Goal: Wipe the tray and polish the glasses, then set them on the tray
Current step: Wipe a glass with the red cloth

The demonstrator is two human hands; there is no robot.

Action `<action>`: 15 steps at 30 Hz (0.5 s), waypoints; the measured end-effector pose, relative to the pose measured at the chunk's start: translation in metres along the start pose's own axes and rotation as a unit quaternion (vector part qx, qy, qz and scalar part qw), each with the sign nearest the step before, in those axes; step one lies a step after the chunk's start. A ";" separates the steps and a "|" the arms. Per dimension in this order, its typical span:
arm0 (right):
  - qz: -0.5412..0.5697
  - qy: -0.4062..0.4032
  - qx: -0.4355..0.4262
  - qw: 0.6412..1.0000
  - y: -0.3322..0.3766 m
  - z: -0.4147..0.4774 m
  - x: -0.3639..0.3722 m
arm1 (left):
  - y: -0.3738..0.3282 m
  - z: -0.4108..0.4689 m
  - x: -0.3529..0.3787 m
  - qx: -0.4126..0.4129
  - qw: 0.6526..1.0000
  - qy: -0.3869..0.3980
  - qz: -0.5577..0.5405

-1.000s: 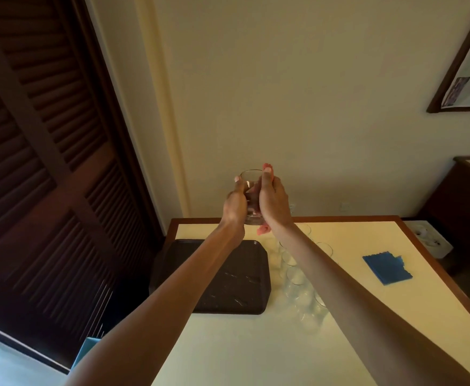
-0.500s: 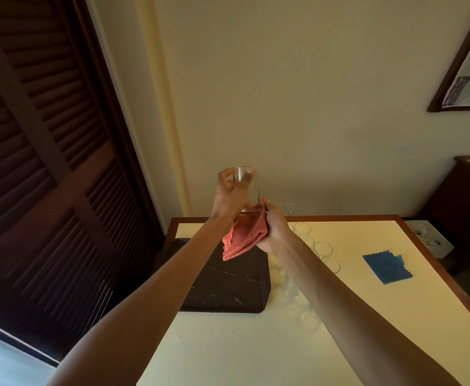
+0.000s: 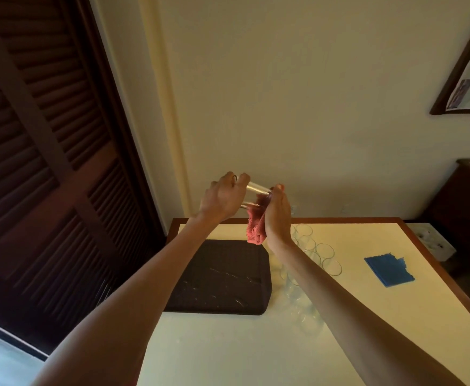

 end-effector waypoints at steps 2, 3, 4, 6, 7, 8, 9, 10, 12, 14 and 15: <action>0.000 0.039 0.050 0.998 0.003 0.002 0.000 | -0.001 -0.004 -0.006 0.060 0.996 -0.052 0.033; -0.002 0.059 0.089 0.994 0.006 0.001 0.000 | -0.002 -0.006 -0.008 0.104 0.990 -0.083 0.048; -0.008 0.079 0.127 0.989 0.008 0.000 0.000 | -0.001 -0.009 -0.009 0.149 0.980 -0.116 0.061; -0.025 0.108 0.180 0.977 0.013 -0.001 0.001 | -0.001 -0.016 -0.014 0.228 0.957 -0.166 0.074; -0.029 0.112 0.190 0.975 0.015 0.000 0.002 | 0.000 -0.017 -0.014 0.248 0.949 -0.179 0.074; -0.027 0.109 0.192 0.975 0.017 0.001 0.003 | 0.001 -0.017 -0.014 0.249 0.949 -0.183 0.067; -0.021 0.101 0.187 0.977 0.018 0.001 0.004 | 0.001 -0.016 -0.013 0.227 0.957 -0.175 0.049; -0.017 0.094 0.176 0.980 0.019 0.002 0.005 | 0.003 -0.010 -0.011 0.180 0.972 -0.151 0.023; -0.032 0.087 0.129 0.987 0.020 0.003 0.007 | 0.010 0.004 -0.005 0.048 0.995 -0.069 -0.047; -0.049 0.087 0.086 0.991 0.022 0.003 0.010 | 0.013 0.011 -0.003 -0.025 0.996 -0.019 -0.079; -0.046 0.087 0.081 0.992 0.023 0.003 0.010 | 0.013 0.012 -0.004 -0.026 0.997 -0.019 -0.068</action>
Point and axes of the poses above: each hand's wrist, its own z-axis towards the middle knuckle, its own x-axis out of the palm, y = z × x, the point moved 5 cm from there along z, towards the middle knuckle, and after that the axes turned 6 degrees about -x, right-handed, at the moved point
